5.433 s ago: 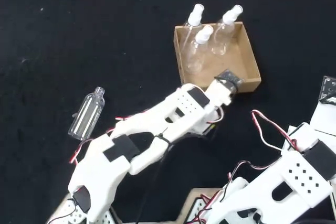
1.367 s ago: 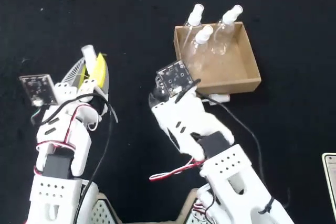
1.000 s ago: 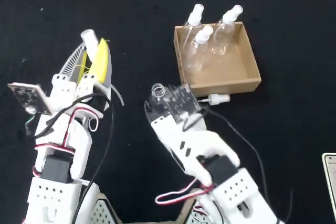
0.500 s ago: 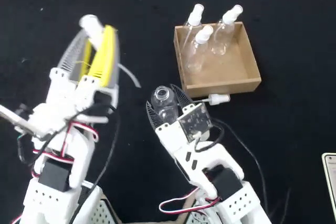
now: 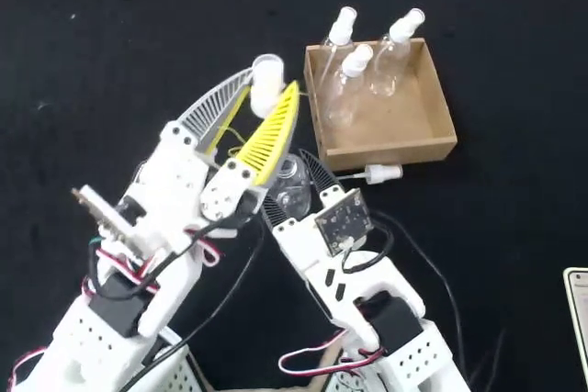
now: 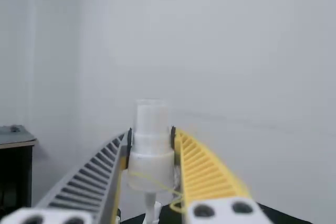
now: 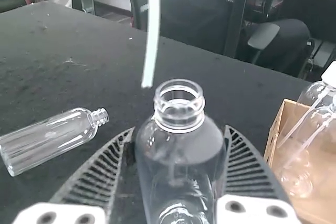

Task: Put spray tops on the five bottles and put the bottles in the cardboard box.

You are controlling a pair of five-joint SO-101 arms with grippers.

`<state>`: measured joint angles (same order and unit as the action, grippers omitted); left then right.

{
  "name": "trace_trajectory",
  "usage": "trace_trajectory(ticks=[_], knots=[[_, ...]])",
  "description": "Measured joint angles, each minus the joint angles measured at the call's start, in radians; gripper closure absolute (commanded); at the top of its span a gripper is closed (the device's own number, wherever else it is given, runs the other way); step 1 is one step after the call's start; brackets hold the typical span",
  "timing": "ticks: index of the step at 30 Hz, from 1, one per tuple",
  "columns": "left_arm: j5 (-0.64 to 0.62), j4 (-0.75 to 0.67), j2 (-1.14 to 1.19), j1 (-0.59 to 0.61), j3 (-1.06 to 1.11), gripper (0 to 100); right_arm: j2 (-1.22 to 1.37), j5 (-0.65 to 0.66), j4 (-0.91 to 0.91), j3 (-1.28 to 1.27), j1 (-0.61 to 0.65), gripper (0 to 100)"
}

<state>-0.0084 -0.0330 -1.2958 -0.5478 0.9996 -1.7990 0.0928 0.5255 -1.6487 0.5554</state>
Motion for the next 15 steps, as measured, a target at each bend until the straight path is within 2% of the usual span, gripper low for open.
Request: trace_trajectory(ticks=[6, 15], knots=[[0.0, 0.0, 0.112, -0.006, -0.049, 96, 0.0, 0.0, 0.0, -0.008, 0.0, 82.5], [0.0, 0.0, 0.129, -0.005, -0.052, 96, 0.0, 0.0, 0.0, -0.011, 0.0, 82.5]])
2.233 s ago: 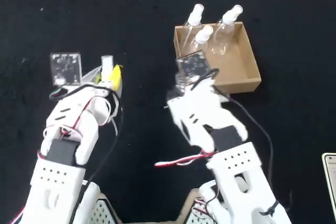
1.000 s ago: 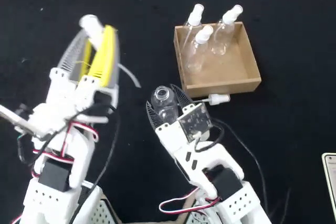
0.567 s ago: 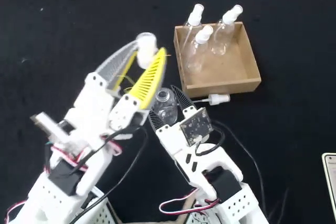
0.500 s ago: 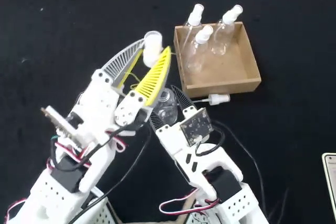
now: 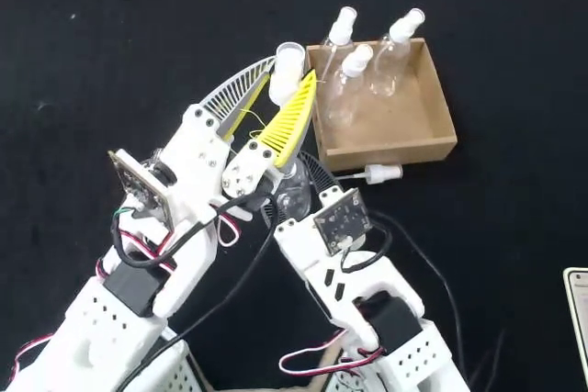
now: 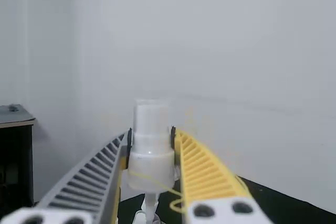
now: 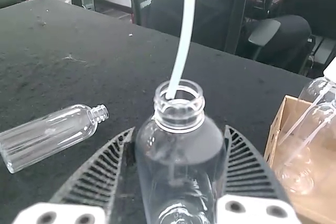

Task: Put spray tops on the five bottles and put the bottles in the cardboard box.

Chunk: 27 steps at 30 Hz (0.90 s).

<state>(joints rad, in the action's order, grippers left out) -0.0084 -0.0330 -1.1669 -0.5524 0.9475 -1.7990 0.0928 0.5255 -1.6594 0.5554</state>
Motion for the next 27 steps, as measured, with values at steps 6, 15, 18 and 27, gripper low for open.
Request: trace_trajectory(ticks=[6, 15, 18, 27], knots=[[0.003, 0.0, 0.0, 0.002, 0.015, 96, 0.0, 0.0, 0.0, 0.0, 0.0, 82.5], [0.003, 0.0, 0.0, 0.002, 0.083, 96, 0.0, 0.0, 0.0, 0.0, 0.0, 82.5], [0.003, 0.0, 0.0, 0.017, 0.129, 96, 0.0, 0.0, 0.0, 0.0, 0.0, 82.5], [0.0, 0.0, 0.0, 0.038, 0.175, 96, 0.0, 0.0, 0.0, 0.0, 0.0, 82.5]])
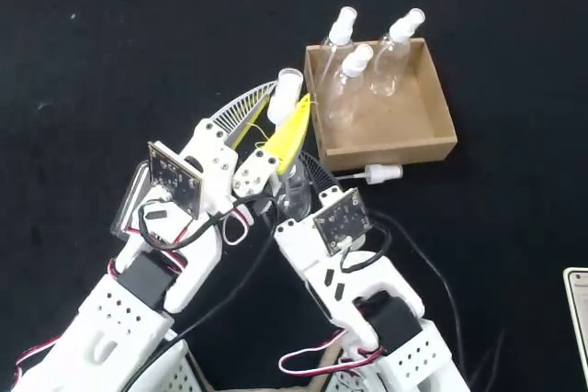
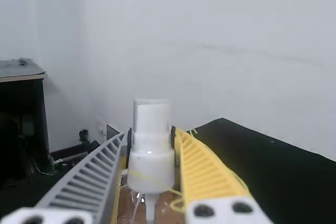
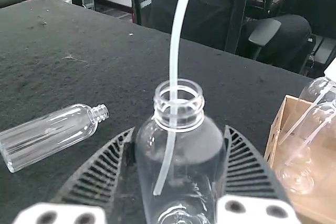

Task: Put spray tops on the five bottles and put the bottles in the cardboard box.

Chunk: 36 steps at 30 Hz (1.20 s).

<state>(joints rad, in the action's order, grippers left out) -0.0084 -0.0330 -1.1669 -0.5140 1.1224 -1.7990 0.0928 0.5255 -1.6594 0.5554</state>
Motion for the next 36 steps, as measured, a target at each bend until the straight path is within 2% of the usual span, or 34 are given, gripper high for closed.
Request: trace_trajectory(ticks=[5, 13, 20, 22, 28, 36], knots=[[-0.02, 0.0, 0.0, 0.0, 0.0, 96, 0.0, 0.0, 0.0, 0.0, 0.0, 82.5], [-0.265, 0.0, 0.0, 0.008, 0.005, 96, 0.0, 0.0, 0.0, 0.0, 0.0, 82.5], [-0.285, 0.029, -0.046, 0.011, 0.037, 95, 0.0, 0.0, 0.0, 0.0, 0.0, 82.5], [-0.285, 0.087, -0.095, 0.014, 0.037, 93, 0.0, 0.0, 0.0, 0.0, 0.0, 82.5], [-0.29, 0.207, -0.195, 0.037, 0.071, 73, 0.0, 0.0, 0.0, 0.0, 0.002, 82.5], [-0.373, 0.212, -0.201, 0.043, 0.11, 73, 0.0, 0.0, 0.0, 0.0, 0.0, 82.5]])
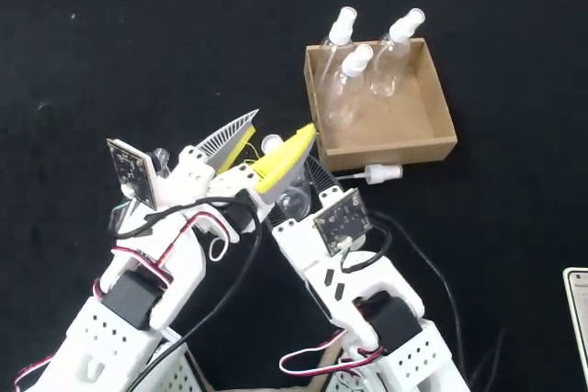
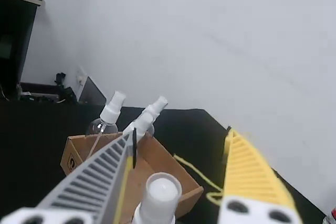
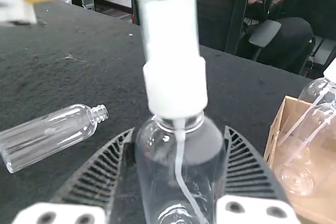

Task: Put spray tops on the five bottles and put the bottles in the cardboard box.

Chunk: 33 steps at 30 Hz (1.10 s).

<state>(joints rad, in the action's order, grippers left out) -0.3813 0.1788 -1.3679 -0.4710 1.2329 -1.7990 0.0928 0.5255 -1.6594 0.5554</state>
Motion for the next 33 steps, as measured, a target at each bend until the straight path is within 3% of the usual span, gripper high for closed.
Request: trace_trajectory(ticks=[6, 14, 18, 26, 33], knots=[[-0.005, 0.009, 0.0, 0.098, -0.054, 73, 0.0, 0.0, 0.0, 0.0, 0.0, 82.5], [-0.014, 0.041, -0.002, 0.393, -0.06, 73, 0.0, 0.0, 0.0, 0.0, 0.0, 82.5], [-0.014, 0.126, -0.002, 0.428, 0.003, 73, 0.0, 0.0, 0.006, 0.011, -0.008, 82.5], [0.017, 0.157, -0.006, 0.442, 0.241, 73, 0.0, 0.0, 0.097, 0.144, -0.146, 82.5], [0.052, 0.157, -0.006, 0.451, 0.336, 73, 0.0, -0.064, 0.098, 0.305, -0.41, 82.5]])
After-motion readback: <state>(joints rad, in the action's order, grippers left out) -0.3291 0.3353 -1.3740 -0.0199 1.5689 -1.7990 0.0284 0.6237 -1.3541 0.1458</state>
